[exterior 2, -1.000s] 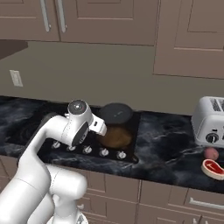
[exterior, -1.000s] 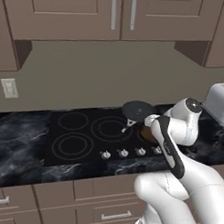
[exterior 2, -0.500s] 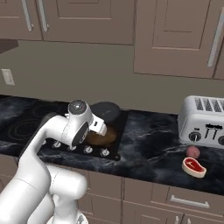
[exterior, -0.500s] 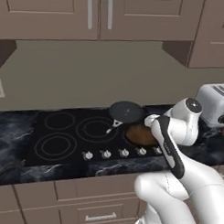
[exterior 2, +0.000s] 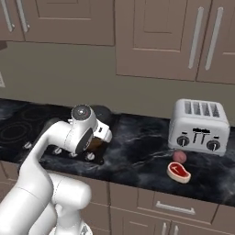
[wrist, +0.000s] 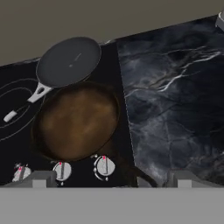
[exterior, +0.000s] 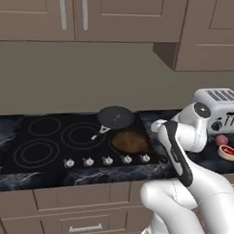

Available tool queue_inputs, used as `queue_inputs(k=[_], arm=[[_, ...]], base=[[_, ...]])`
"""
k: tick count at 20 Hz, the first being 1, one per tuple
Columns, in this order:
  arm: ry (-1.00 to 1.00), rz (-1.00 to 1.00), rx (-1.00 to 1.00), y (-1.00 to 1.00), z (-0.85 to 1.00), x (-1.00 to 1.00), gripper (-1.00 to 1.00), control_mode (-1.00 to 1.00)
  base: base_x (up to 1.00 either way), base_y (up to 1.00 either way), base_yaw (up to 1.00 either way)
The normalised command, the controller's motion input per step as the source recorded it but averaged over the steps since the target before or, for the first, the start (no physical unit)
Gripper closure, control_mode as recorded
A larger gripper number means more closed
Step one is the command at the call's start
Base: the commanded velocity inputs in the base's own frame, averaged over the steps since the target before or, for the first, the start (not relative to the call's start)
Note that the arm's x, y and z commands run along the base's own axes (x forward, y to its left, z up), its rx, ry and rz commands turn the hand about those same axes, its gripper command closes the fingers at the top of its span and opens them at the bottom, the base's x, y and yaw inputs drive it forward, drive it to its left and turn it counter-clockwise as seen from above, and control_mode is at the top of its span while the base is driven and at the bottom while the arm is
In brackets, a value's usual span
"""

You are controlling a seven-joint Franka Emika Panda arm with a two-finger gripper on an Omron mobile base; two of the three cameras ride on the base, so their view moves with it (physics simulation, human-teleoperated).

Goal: Place both pans onto different burners. Then place the onion and the steak on different pans.

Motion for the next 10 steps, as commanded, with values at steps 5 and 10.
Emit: queue_inputs(k=[5,10], arm=[[0.00,0.00,0.00,0.00,0.00,0.00,-1.00,1.00],[0.00,0.00,0.00,0.00,0.00,0.00,-1.00,1.00]], base=[[-0.12,-0.47,0.04],[-0.15,-0.41,0.04]])
